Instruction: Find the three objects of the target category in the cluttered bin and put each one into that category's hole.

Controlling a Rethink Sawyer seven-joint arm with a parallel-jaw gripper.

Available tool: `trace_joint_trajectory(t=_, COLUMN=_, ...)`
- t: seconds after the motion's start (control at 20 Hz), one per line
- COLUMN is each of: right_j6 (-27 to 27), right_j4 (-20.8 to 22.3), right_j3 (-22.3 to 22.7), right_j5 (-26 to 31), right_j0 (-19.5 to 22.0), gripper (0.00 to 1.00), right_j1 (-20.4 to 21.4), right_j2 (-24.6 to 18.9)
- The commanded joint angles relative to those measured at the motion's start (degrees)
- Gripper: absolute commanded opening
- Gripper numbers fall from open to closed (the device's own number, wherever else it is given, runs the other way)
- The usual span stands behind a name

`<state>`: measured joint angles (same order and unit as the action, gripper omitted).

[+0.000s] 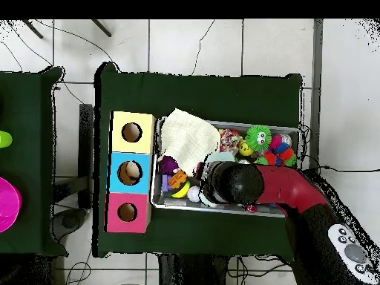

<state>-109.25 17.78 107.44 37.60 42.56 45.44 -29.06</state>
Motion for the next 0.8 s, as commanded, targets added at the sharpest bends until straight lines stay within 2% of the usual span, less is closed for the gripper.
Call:
trace_joint_trajectory(t=0.05, right_j6=-5.1, right_j4=-5.2, right_j3=7.3, right_j5=-7.4, right_j0=-1.1, gripper=0.0, right_j1=0.3, right_j2=-6.0)
trace_joint_trajectory(t=0.5, right_j6=-7.7, right_j4=-10.5, right_j3=12.3, right_j5=-12.4, right_j0=-2.2, gripper=0.0, right_j1=3.0, right_j2=-8.5)
trace_joint_trajectory(t=0.6, right_j6=-7.8, right_j4=-10.6, right_j3=12.5, right_j5=-13.5, right_j0=-2.7, gripper=0.0, right_j1=2.8, right_j2=-7.9)
trace_joint_trajectory(t=0.8, right_j6=-8.1, right_j4=-8.9, right_j3=12.0, right_j5=-18.6, right_j0=-4.6, gripper=0.0, right_j1=-0.3, right_j2=-5.0)
